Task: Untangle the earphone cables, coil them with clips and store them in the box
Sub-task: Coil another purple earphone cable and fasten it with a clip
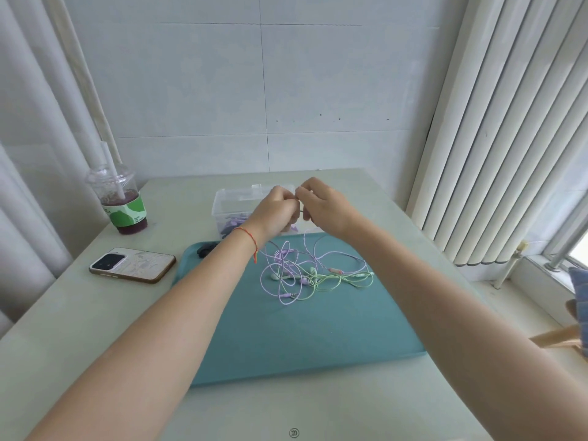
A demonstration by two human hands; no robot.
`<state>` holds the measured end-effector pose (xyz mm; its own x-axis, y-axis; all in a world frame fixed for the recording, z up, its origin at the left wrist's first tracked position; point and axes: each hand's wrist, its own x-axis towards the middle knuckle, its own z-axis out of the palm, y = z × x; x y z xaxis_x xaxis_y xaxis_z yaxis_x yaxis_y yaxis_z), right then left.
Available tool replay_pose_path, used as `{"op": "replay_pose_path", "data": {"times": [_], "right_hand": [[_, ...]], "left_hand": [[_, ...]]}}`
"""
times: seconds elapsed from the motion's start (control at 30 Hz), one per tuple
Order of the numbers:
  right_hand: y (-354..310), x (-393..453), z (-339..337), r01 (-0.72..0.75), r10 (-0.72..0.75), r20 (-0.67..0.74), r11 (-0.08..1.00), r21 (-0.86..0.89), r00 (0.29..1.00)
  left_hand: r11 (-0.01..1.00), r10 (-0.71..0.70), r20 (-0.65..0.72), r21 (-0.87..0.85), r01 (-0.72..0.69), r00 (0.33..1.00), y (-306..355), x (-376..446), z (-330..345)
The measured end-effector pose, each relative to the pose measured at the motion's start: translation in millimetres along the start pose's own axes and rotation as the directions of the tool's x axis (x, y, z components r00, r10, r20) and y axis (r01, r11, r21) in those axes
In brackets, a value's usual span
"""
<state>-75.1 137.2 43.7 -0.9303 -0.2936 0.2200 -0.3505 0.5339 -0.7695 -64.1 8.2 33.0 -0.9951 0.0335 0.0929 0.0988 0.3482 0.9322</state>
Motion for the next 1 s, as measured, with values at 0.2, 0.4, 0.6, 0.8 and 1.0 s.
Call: {"op": "replay_pose_path", "data": {"times": [0.2, 0.4, 0.6, 0.8, 1.0], "right_hand": [[3, 3, -36, -0.017, 0.071, 0.195, 0.964, -0.264, 0.978], [41, 19, -65, -0.227, 0.162, -0.441, 0.969, -0.098, 0.882], [36, 20, -40, -0.2, 0.129, -0.191, 0.882, -0.427, 0.973], [2, 3, -6, 0.129, -0.122, 0.044, 0.961, -0.243, 0.992], [3, 5, -3, 0.078, -0.06, 0.077, 0.961, -0.267, 0.995]], "left_hand": [[0.997, -0.059, 0.012, 0.046, 0.059, 0.998, -16, -4, -16], [0.994, -0.073, -0.134, -0.088, 0.062, 0.988, -33, -6, -32], [0.995, 0.027, -0.159, 0.103, -0.01, 0.987, -24, -1, -23], [0.956, 0.087, -0.117, 0.291, -0.049, 0.989, -15, 0, -11], [0.962, 0.139, -0.133, 0.253, -0.102, 0.981, -13, -2, -14]]}}
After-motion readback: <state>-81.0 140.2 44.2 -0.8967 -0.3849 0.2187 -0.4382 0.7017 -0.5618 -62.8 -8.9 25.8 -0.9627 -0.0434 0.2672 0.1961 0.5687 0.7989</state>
